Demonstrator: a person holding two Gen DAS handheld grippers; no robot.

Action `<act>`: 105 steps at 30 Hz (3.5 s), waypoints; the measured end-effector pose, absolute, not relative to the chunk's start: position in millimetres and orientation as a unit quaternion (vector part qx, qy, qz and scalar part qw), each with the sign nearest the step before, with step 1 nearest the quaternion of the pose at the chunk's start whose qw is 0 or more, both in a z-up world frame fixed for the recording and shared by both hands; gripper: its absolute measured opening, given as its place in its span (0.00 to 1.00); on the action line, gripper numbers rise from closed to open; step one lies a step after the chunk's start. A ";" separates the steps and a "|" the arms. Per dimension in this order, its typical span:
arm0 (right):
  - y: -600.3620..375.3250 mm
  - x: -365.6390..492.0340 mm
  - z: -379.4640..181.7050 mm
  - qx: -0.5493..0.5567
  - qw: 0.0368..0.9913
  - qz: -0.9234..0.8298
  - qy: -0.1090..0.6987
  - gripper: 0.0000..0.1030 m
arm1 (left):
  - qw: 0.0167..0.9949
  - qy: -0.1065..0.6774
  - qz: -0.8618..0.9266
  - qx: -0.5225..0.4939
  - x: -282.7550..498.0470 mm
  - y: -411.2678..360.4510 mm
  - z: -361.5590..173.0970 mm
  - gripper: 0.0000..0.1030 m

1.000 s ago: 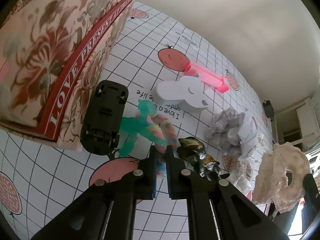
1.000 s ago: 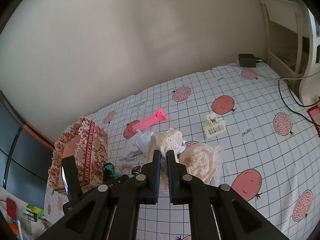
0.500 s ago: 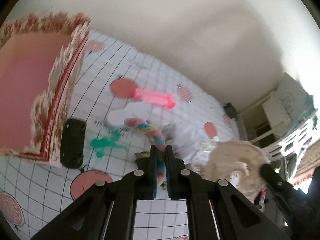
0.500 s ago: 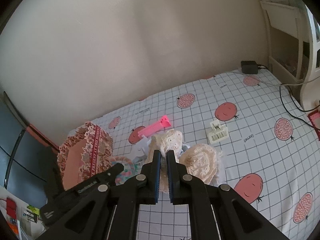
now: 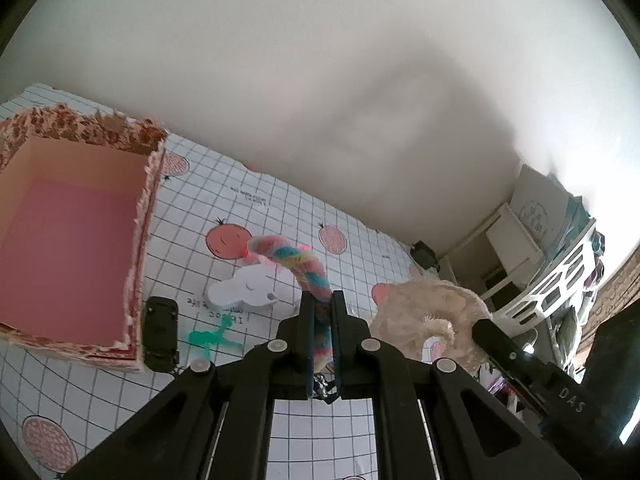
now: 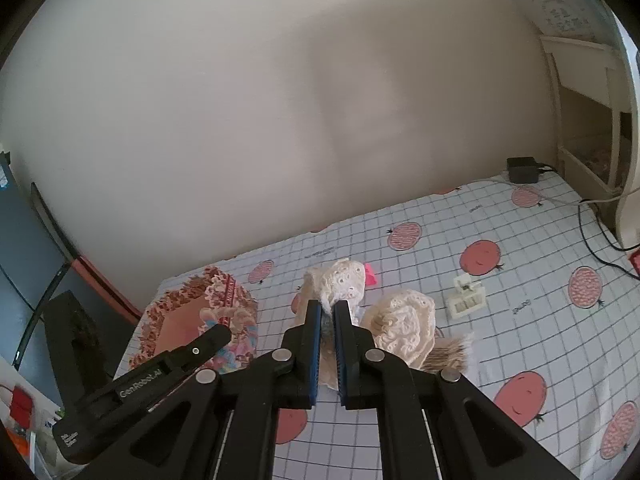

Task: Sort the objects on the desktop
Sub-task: 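Carry the rope toy with the left gripper while the right carries the lace over the box, then open both grippers to drop the lace and rope toy into the pink box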

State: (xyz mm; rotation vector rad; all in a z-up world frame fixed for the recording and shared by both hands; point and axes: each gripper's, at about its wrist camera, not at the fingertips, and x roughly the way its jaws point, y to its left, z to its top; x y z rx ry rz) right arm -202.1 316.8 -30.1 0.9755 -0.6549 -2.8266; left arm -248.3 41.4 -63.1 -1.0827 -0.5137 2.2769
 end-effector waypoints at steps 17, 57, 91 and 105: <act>243.3 -212.5 -29.9 0.301 0.095 -0.920 -0.230 0.07 | 0.224 -0.221 0.882 -0.350 -244.3 -37.4 -38.8 0.07; 108.4 -218.5 -50.2 0.284 0.210 -0.914 -0.199 0.07 | 0.105 -0.305 0.896 -0.304 -241.5 -180.6 -45.6 0.07; 77.7 -241.7 -97.7 0.352 0.207 -0.893 -0.191 0.11 | 0.072 -0.311 0.851 -0.418 -263.3 -179.6 -96.1 0.07; 76.6 -237.8 -92.4 0.344 0.203 -0.897 -0.188 0.32 | 0.071 -0.306 0.845 -0.432 -264.1 -176.7 -99.8 0.23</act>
